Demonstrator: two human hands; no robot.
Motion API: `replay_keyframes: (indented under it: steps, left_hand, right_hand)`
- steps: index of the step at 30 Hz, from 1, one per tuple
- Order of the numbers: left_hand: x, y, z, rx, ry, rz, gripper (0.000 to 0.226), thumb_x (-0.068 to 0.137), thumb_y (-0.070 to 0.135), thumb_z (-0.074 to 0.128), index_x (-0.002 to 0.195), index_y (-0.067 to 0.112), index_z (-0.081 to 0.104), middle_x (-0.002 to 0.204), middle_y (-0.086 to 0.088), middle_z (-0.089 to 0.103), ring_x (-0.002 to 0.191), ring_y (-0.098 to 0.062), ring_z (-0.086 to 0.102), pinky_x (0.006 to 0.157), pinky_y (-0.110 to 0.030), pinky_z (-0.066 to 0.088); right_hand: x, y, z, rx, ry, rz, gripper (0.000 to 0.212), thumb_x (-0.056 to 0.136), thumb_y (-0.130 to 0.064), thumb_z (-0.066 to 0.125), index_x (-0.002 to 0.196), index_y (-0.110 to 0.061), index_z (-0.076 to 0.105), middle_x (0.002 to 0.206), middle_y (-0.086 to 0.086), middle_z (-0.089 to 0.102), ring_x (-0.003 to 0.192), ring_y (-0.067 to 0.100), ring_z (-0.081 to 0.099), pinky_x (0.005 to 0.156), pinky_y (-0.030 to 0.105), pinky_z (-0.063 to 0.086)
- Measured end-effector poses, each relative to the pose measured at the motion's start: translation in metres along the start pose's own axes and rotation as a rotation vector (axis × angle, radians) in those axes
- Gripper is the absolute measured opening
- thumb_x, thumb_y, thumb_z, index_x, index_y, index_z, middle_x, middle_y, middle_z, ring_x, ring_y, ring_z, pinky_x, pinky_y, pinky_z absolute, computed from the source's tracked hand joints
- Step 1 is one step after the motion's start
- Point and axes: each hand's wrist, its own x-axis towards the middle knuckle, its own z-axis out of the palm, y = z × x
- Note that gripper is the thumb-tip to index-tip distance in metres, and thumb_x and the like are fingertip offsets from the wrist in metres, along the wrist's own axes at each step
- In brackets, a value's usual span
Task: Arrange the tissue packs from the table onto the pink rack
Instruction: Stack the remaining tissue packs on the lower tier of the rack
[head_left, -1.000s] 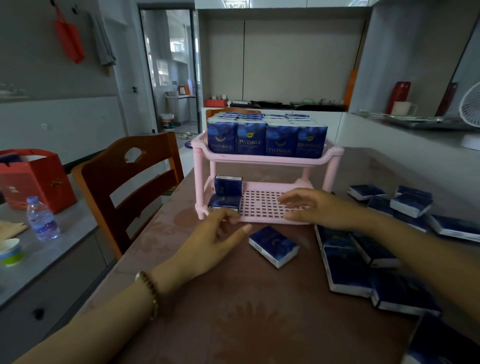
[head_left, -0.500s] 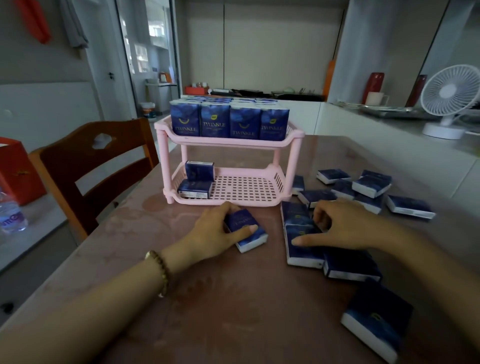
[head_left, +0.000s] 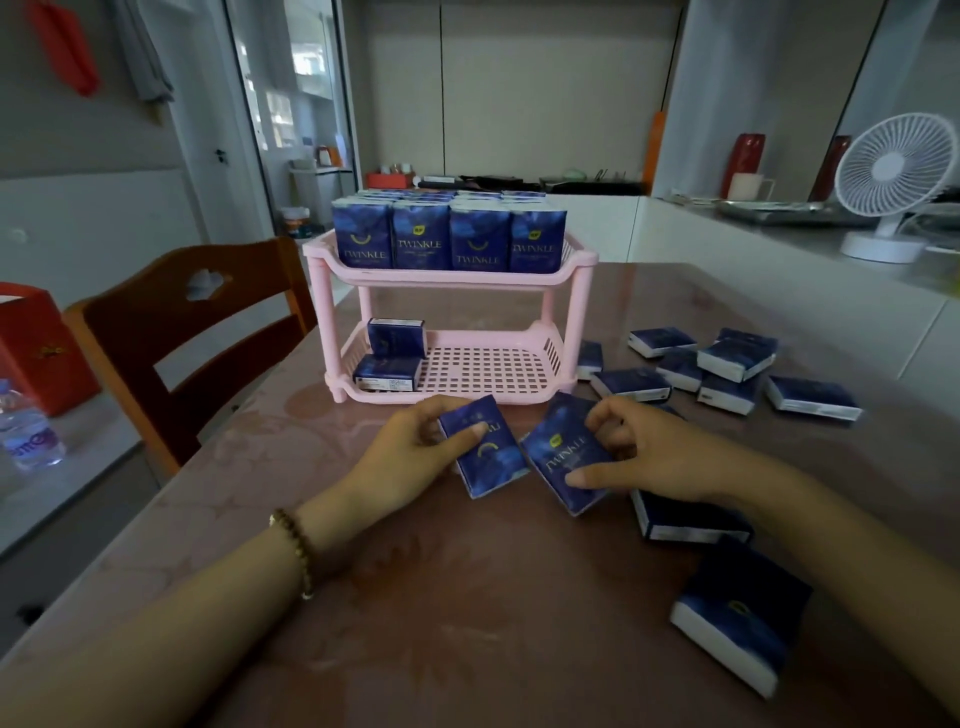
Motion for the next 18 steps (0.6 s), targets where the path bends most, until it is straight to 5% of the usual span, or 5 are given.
replay_keyframes:
  steps: [7,12,15,18]
  left_hand:
    - [0.002,0.014,-0.01,-0.155,0.092,-0.009,0.023,0.099,0.016,0.039,0.102,0.016,0.062,0.063,0.009,0.071,0.056,-0.004,0.065,0.053,-0.018,0.056]
    - [-0.002,0.031,-0.008,-0.259,0.059,-0.011,0.034,0.099,0.031,0.037,0.093,0.017,0.068,0.078,0.001,0.074,0.072,-0.011,0.07,0.069,-0.025,0.058]
    - [0.0,0.036,-0.024,-0.243,0.085,-0.011,0.025,0.089,0.042,0.053,0.089,0.02,0.066,0.09,-0.002,0.073,0.088,-0.016,0.069,0.084,-0.035,0.054]
    - [0.001,0.027,-0.057,0.044,0.002,0.068,0.042,0.075,0.048,0.071,0.106,0.02,0.063,0.106,-0.001,0.07,0.099,-0.014,0.067,0.087,-0.032,0.054]
  right_hand:
    - [0.005,-0.016,0.007,0.453,0.173,-0.185,0.036,0.077,-0.021,0.071,0.11,-0.017,0.057,0.104,-0.003,0.071,0.09,0.008,0.069,0.079,0.027,0.056]
    - [0.019,-0.037,0.028,0.545,0.001,-0.174,0.032,0.079,-0.017,0.07,0.107,-0.015,0.055,0.088,-0.006,0.073,0.07,0.005,0.069,0.054,0.021,0.053]
    - [0.031,-0.054,0.032,0.462,-0.024,-0.218,0.04,0.074,-0.014,0.075,0.104,-0.016,0.048,0.087,-0.007,0.073,0.074,0.01,0.07,0.061,0.029,0.056]
    - [0.045,-0.07,0.039,0.378,0.013,-0.321,0.043,0.072,-0.013,0.077,0.103,-0.018,0.047,0.106,0.0,0.065,0.09,0.017,0.069,0.071,0.035,0.059]
